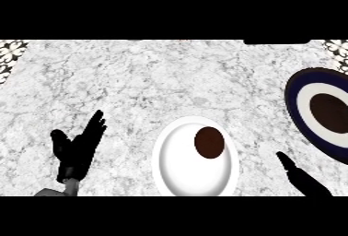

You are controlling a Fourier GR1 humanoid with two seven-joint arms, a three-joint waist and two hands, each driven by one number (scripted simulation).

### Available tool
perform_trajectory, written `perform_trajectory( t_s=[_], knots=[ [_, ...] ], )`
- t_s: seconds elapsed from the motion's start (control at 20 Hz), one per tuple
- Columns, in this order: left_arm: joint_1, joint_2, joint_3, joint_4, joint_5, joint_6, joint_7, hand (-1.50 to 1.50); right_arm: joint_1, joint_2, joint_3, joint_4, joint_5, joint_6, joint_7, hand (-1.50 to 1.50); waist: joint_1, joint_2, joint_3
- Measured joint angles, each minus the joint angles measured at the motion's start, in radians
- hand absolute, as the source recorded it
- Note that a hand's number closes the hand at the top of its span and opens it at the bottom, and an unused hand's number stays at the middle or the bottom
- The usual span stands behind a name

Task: Pick the cupcake from the plate and place it in the plate

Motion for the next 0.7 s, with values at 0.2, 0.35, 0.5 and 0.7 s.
perform_trajectory(
  t_s=[0.2,0.35,0.5,0.7],
  knots=[
    [0.006,-0.003,-0.005,-0.012,-0.008,-0.001,-0.001,0.00,0.091,-0.060,0.057,-0.065,0.111,0.145,0.150,-1.50,0.008,0.003,-0.001],
    [-0.007,-0.008,-0.011,-0.015,-0.013,0.005,0.021,0.00,0.104,-0.093,0.105,-0.117,0.193,0.273,0.293,-1.50,0.018,0.006,-0.002],
    [-0.012,-0.015,-0.015,-0.009,-0.019,-0.003,0.015,0.00,0.065,-0.100,0.159,-0.178,0.289,0.404,0.460,-1.50,0.027,0.007,-0.001],
    [-0.020,-0.016,-0.007,0.004,-0.015,-0.025,0.009,0.00,-0.057,-0.059,0.242,-0.181,0.406,0.568,0.676,-1.50,0.037,0.008,0.000]
  ],
)
